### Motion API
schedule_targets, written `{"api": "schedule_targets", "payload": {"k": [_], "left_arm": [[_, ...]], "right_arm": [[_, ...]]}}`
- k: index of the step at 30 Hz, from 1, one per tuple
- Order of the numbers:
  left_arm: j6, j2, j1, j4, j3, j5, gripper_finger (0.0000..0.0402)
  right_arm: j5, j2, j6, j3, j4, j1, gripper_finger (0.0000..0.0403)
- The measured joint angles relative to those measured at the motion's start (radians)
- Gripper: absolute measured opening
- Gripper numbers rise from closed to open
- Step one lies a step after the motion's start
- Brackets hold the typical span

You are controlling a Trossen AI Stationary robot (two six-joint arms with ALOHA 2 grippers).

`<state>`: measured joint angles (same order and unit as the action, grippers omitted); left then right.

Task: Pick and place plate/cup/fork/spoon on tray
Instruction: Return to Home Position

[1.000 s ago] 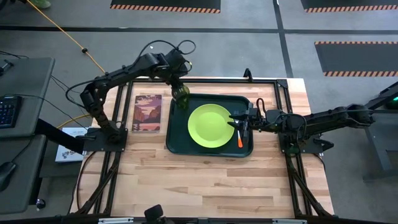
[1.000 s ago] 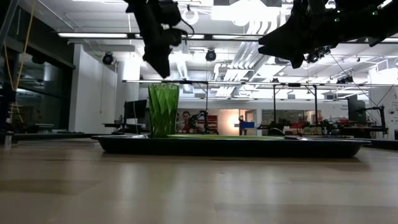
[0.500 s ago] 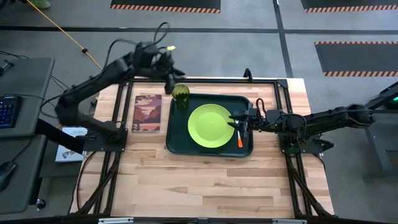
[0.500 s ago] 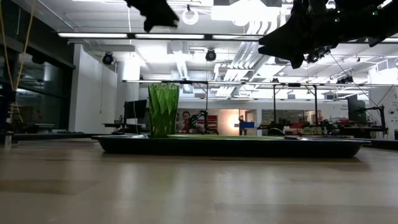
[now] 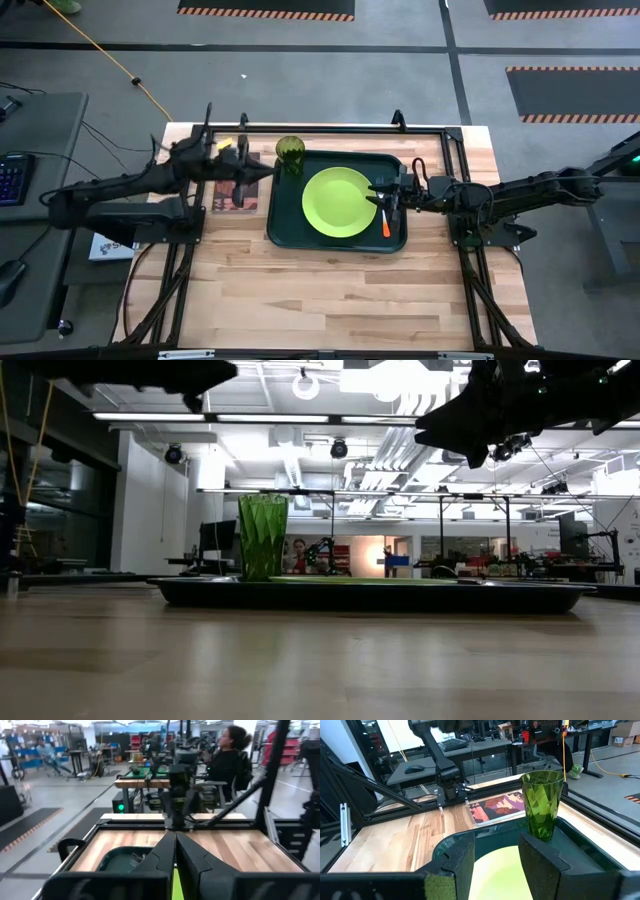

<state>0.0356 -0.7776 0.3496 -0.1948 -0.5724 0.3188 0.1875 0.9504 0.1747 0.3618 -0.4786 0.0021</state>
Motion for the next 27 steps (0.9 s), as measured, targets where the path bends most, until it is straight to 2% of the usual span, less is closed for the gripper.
{"api": "schedule_targets", "payload": {"k": [8,15,18,24,27], "left_arm": [[-0.041,0.172,-0.095,-0.025,0.194,-0.017,0.0001],[-0.103,0.228,-0.263,-0.114,0.35,-0.167,0.0],[-0.082,0.257,-0.305,-0.128,0.389,-0.191,0.0],[-0.055,0.382,-0.312,-0.128,0.459,-0.2,0.0],[-0.051,0.459,-0.301,-0.117,0.503,-0.2,0.0]], "right_arm": [[0.022,0.0,-0.026,0.0,-0.004,0.0,0.0144],[0.037,0.0,-0.027,0.0,-0.004,0.0,0.0144],[0.039,-0.001,-0.027,0.0,-0.001,0.0,0.0144],[0.049,-0.078,-0.027,0.0,0.088,0.0,0.0142],[0.05,-0.153,-0.015,0.0,0.186,0.0,0.0122]]}}
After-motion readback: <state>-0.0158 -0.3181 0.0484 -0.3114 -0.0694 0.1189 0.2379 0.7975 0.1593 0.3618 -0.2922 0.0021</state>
